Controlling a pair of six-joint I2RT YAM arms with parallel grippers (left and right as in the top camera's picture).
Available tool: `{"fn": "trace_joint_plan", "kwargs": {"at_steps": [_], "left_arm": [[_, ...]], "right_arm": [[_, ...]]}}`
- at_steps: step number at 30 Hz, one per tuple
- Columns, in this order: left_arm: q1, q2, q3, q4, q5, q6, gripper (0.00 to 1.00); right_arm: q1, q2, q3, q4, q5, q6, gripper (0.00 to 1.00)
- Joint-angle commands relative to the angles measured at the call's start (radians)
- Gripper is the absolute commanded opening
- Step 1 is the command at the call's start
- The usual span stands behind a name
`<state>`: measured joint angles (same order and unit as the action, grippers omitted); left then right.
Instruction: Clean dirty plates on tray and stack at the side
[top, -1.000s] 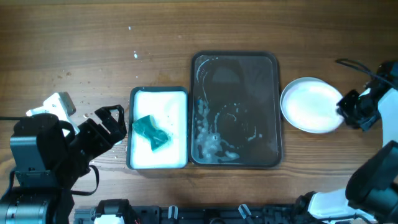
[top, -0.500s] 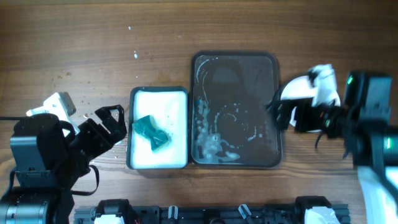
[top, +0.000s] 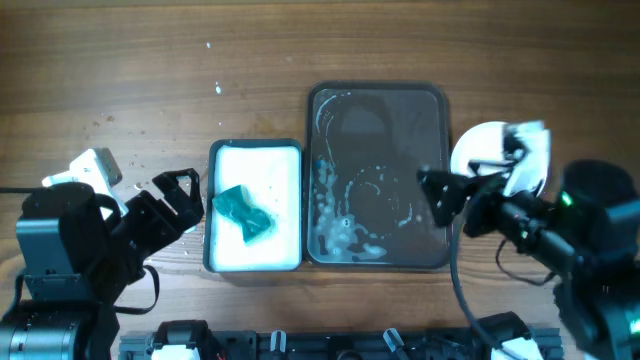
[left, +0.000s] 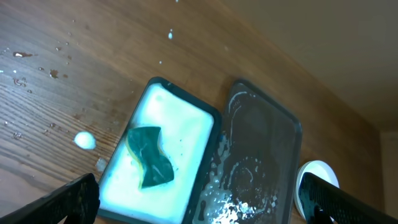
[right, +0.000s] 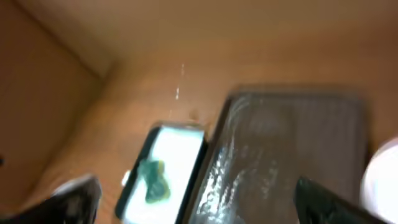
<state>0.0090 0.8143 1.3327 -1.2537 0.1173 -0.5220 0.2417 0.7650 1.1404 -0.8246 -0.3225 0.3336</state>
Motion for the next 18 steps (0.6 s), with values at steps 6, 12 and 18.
{"fn": "trace_joint_plan", "kwargs": {"at_steps": [6,12,18], "left_arm": [[0.009,-0.001,0.006,0.003,-0.013,-0.009,1.00],[0.009,-0.001,0.006,0.003,-0.013,-0.010,1.00],[0.009,-0.001,0.006,0.003,-0.013,-0.010,1.00]], "right_arm": [[-0.044,-0.486,-0.589,0.376,0.115,-0.230,1.00],[-0.080,-0.760,-0.936,0.548,0.178,-0.229,1.00],[-0.080,-0.762,-1.139,0.854,0.171,-0.226,1.00]]}}
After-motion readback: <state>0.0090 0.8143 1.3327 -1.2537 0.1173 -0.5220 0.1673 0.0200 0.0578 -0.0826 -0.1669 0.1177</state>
